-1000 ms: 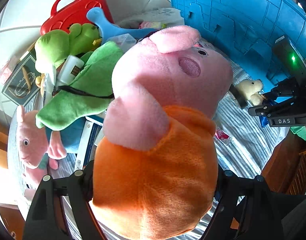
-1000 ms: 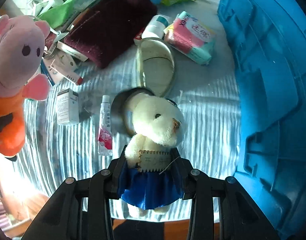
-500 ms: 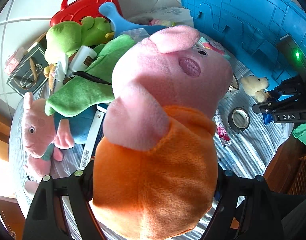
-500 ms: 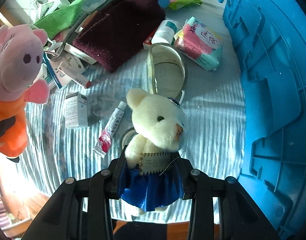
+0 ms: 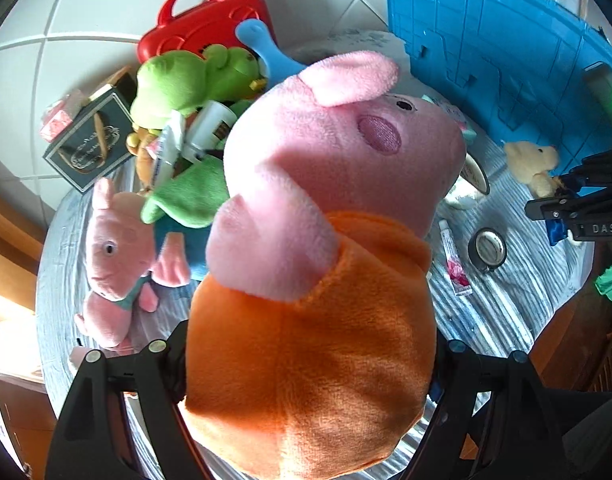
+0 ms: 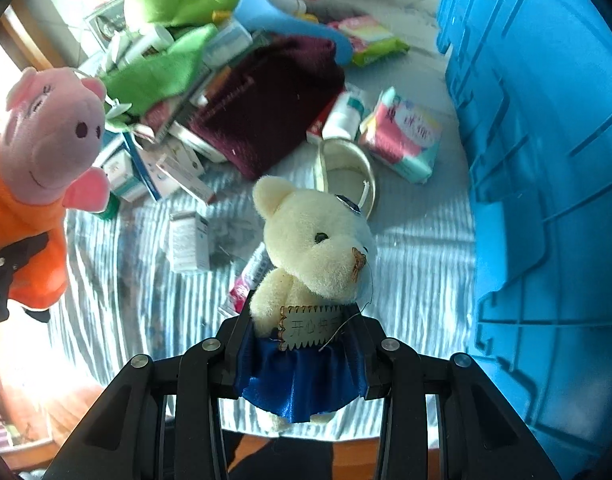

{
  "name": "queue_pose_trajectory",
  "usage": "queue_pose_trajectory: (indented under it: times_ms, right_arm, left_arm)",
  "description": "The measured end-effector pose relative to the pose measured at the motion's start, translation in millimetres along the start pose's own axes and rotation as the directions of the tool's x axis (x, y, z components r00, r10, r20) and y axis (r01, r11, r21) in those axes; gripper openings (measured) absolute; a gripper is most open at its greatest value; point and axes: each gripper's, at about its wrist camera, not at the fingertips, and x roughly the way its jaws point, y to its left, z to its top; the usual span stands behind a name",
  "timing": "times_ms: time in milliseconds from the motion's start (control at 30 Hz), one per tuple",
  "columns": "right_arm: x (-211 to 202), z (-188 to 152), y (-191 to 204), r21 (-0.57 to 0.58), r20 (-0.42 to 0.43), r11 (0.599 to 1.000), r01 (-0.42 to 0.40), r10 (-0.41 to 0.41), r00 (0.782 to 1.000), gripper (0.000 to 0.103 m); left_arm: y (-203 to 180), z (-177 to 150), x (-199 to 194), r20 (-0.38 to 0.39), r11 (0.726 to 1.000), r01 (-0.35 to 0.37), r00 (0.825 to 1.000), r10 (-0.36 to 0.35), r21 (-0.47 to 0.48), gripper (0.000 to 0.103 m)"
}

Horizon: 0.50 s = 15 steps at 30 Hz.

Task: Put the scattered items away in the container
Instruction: 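Lift the pig plush and teddy bear from the table toward the crate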

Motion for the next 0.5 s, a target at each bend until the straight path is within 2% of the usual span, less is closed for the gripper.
queue_pose_trajectory:
  times_ms: [300, 500]
  right_arm:
    - [-50.2, 8.9, 7.6, -0.025, 0.084, 0.999, -0.026, 0.028, 0.996, 0.037]
    - [-76.7, 11.3, 12.1, -0.037, 0.136, 0.998, -0.056, 0.060, 0.989, 0.037]
  left_arm:
    - [6.5, 15.8, -43.9, 0.085, 0.997, -0.022, 0.996, 0.028, -0.069, 0.083]
    - [1.2, 23.6, -68.0, 0.133, 0.997, -0.028, 0.990, 0.037, -0.070, 0.083]
